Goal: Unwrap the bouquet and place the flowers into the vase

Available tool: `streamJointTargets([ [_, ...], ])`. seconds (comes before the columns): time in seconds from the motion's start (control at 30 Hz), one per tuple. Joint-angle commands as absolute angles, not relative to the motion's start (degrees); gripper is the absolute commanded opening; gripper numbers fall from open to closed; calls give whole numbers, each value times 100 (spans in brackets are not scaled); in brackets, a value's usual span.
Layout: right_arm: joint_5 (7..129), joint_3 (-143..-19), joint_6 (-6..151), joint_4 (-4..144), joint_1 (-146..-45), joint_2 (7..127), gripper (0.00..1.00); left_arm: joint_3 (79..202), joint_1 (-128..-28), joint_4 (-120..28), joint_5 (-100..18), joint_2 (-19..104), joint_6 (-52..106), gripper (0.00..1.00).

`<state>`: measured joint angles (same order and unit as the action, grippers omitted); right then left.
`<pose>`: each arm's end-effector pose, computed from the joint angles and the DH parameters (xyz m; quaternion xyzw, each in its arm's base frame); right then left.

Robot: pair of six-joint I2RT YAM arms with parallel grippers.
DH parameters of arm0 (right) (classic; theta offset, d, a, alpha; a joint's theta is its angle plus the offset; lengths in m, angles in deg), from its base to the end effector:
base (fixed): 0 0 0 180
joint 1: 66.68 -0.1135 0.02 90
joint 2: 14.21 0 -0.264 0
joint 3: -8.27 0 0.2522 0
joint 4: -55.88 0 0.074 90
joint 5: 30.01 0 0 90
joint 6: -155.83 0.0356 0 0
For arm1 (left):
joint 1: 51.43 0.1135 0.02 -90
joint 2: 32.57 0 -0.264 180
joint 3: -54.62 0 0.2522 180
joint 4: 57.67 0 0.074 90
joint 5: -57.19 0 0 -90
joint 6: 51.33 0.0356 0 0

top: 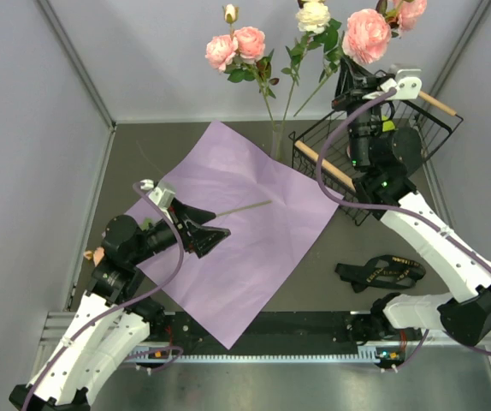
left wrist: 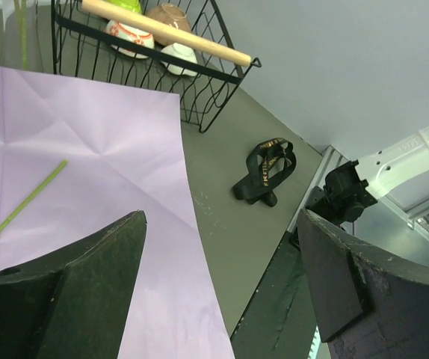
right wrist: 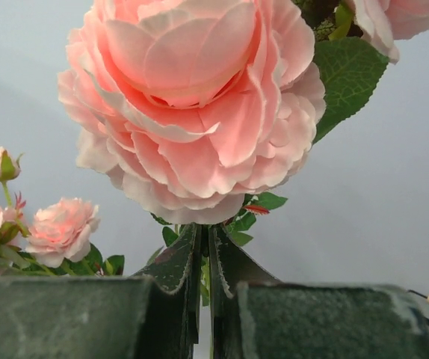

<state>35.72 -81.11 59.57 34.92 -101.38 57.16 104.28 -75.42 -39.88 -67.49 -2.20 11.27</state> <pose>0.2207 0.1350 0.5086 0.0304 0.4609 0.1290 0.8775 0.1137 -0.0728 0.3330 0.1936 0.6721 -0.4839 0.5260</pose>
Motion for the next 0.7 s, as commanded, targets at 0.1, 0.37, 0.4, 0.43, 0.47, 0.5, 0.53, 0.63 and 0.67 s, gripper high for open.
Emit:
streamJointTargets([
  [0.1,3969,-8319,6205,2859,-10122,5829,0,10573,-7525,-3864,-6586,-163,1397,87],
  [0.37,4066,-8371,6319,2833,-10122,6190,0,10670,-7525,-3872,-6612,-57,1432,87],
  [0.4,4083,-8389,6328,2833,-10131,6225,0,10670,-7525,-3872,-6612,-57,1423,87],
  [0.43,4083,-8398,6337,2833,-10122,6252,0,10670,-7525,-3872,-6612,-57,1423,87],
  [0.47,4083,-8424,6337,2842,-10122,6304,0,10670,-7525,-3864,-6603,-57,1423,87],
  [0.5,4092,-8433,6337,2842,-10131,6331,0,10670,-7525,-3864,-6621,-57,1415,87],
  [0.53,4092,-8442,6337,2842,-10122,6357,0,10670,-7525,-3864,-6621,-49,1415,87],
  [0.63,4127,-8442,6337,2859,-10131,6436,0,10670,-7525,-3864,-6612,-66,1423,88],
  [0.67,4127,-8442,6337,2885,-10131,6454,0,10679,-7525,-3864,-6603,-66,1432,88],
])
